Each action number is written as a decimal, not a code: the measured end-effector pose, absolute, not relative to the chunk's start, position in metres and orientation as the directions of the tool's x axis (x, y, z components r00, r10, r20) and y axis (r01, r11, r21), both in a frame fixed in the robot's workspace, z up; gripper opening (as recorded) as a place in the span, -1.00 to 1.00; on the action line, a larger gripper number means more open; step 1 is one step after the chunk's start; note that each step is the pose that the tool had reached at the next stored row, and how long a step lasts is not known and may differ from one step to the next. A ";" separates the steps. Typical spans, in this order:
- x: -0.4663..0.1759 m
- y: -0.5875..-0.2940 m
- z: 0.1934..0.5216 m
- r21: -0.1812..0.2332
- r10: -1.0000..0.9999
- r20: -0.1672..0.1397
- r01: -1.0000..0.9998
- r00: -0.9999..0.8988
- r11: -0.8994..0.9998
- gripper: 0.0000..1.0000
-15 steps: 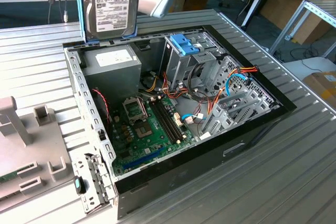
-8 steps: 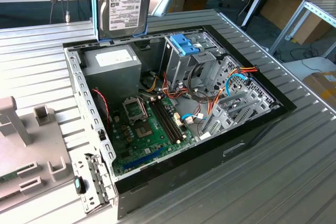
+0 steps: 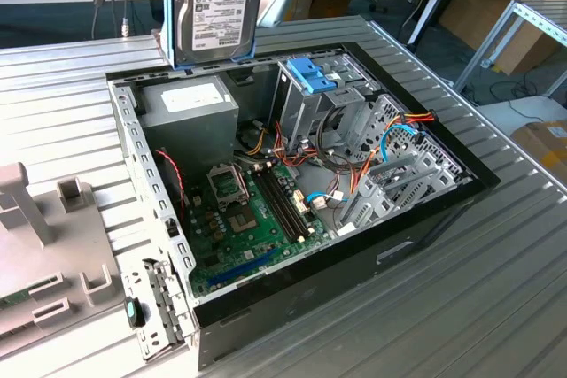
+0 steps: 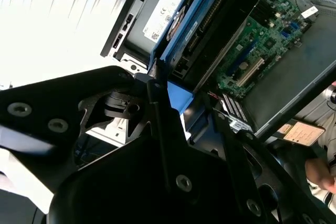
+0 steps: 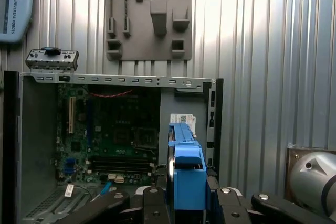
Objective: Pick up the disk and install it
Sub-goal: 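Pick up the disk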
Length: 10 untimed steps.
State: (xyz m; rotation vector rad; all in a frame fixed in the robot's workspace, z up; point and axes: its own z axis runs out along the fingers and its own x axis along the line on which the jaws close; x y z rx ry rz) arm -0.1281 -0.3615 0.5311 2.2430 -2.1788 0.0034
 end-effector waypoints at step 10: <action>-0.128 -0.370 0.531 0.009 -1.000 0.012 -1.000 0.029 -0.029 -0.27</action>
